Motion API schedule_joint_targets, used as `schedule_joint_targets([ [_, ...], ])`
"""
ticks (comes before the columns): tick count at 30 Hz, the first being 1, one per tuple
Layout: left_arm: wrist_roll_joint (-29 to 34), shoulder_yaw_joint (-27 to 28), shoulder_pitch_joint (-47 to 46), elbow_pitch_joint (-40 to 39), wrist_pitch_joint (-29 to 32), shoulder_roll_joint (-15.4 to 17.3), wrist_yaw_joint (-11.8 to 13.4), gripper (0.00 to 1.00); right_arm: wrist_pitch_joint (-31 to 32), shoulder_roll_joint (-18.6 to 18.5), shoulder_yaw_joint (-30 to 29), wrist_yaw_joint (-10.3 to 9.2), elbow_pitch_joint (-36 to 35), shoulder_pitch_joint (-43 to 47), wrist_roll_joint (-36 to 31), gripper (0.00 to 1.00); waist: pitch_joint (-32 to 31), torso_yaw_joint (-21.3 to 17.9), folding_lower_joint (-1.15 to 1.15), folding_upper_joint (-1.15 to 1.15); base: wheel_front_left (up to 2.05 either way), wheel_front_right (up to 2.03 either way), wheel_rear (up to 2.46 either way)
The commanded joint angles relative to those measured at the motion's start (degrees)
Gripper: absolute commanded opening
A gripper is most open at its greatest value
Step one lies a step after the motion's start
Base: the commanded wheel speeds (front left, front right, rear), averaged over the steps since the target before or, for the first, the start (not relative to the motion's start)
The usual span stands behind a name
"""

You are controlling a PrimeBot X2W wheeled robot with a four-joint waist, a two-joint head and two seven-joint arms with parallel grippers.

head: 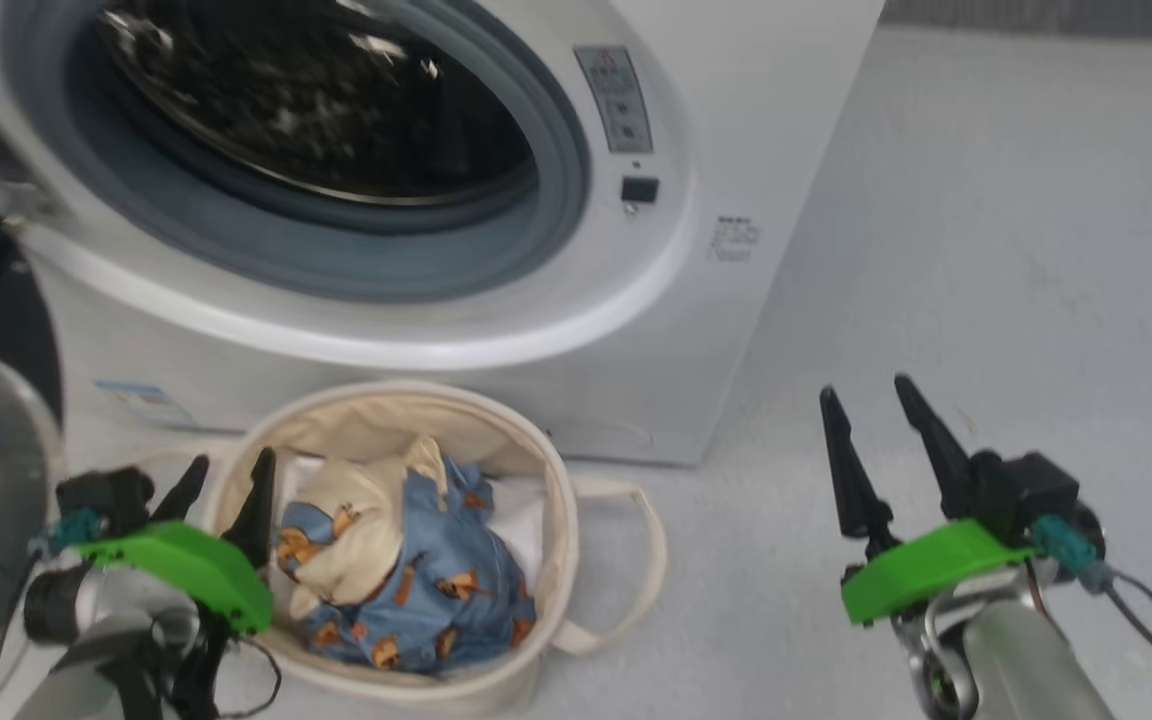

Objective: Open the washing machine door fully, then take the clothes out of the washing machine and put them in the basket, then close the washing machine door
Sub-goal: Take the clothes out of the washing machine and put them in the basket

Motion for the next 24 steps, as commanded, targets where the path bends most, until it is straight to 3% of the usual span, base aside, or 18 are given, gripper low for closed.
schedule_joint_targets([
  [1,2.1,3.8,0.4,-2.7,-0.7,2.6,0.8,1.00,-0.7,0.2,1.5,0.43,-1.2,0.3,0.6,1.00,-3.3,1.7,0.00,0.00,0.00,0.00,0.00],
  [15,12.5,20.5,18.3,-23.6,-0.7,2.7,4.4,1.00,-0.7,0.2,2.5,0.43,0.0,4.8,2.0,1.00,-11.3,1.9,0.00,0.00,0.00,0.00,0.00],
  [24,16.0,25.5,27.2,-34.7,-0.7,2.2,6.8,1.00,-0.7,0.2,3.5,0.43,-0.4,5.4,2.4,1.00,-13.0,1.5,0.00,0.00,0.00,0.00,0.00],
])
